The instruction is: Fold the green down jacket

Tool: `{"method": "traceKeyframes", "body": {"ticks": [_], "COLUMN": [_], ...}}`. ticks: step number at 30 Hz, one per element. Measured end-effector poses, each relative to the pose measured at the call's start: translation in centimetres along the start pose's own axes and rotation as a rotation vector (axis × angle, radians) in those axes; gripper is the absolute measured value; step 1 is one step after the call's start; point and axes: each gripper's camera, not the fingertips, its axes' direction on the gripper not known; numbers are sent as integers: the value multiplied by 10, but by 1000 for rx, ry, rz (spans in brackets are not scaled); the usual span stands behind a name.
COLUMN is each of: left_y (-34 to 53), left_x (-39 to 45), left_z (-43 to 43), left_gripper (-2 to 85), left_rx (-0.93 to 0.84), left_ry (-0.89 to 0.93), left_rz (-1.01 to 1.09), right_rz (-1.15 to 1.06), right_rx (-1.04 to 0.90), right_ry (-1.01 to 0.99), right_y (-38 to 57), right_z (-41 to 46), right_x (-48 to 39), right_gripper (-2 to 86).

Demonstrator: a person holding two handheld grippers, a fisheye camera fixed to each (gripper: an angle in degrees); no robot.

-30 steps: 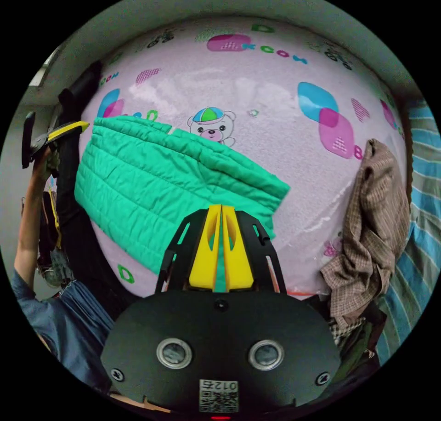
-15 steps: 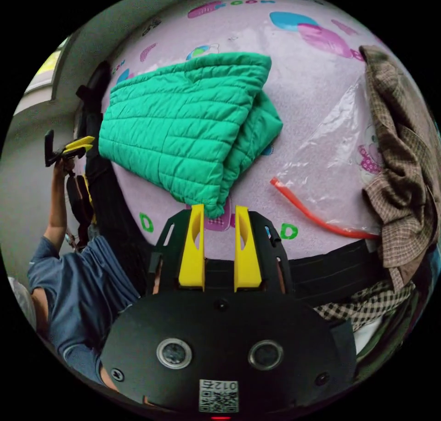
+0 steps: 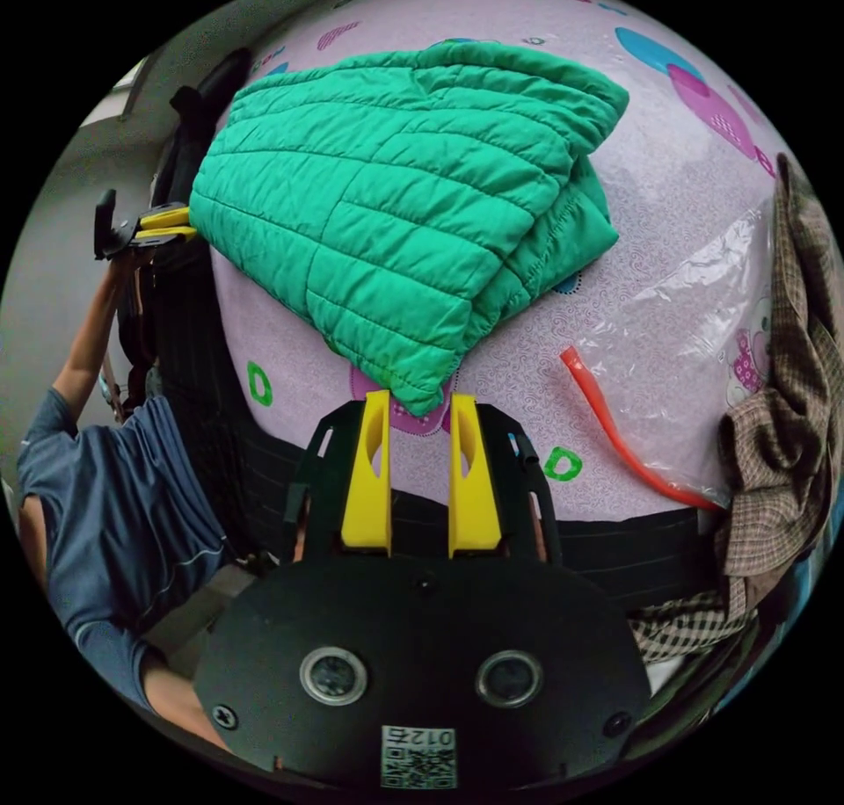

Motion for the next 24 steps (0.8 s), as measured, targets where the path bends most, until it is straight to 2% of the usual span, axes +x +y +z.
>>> {"method": "traceKeyframes", "body": {"ticks": [4,7,11,15,19,24], "left_y": [7,4,-8,-15,-17,-14], "left_x": [-3,1,5,2,19,16], "left_z": [-1,5,-2,-14,28,42], "left_gripper": [88,61,34,18,13,12], "left_rx": [31,26,-32,-52,-211,-205], "left_ry": [48,1,24,64,71,144], "left_rz": [0,13,115,145,192,126], "right_rz": [-42,-67,-106,-84,-77,-52], "right_rx": [-34,6,-52,-8,-139,-120], "right_ry": [-7,52,102,14,3,-40], "right_y": [2,-1,-7,-3,-7,4], "right_z": [12,16,3,-25,11,33], "right_x": [3,0,-3,10,14,15], "right_gripper": [96,58,1,-8,-9,0]}}
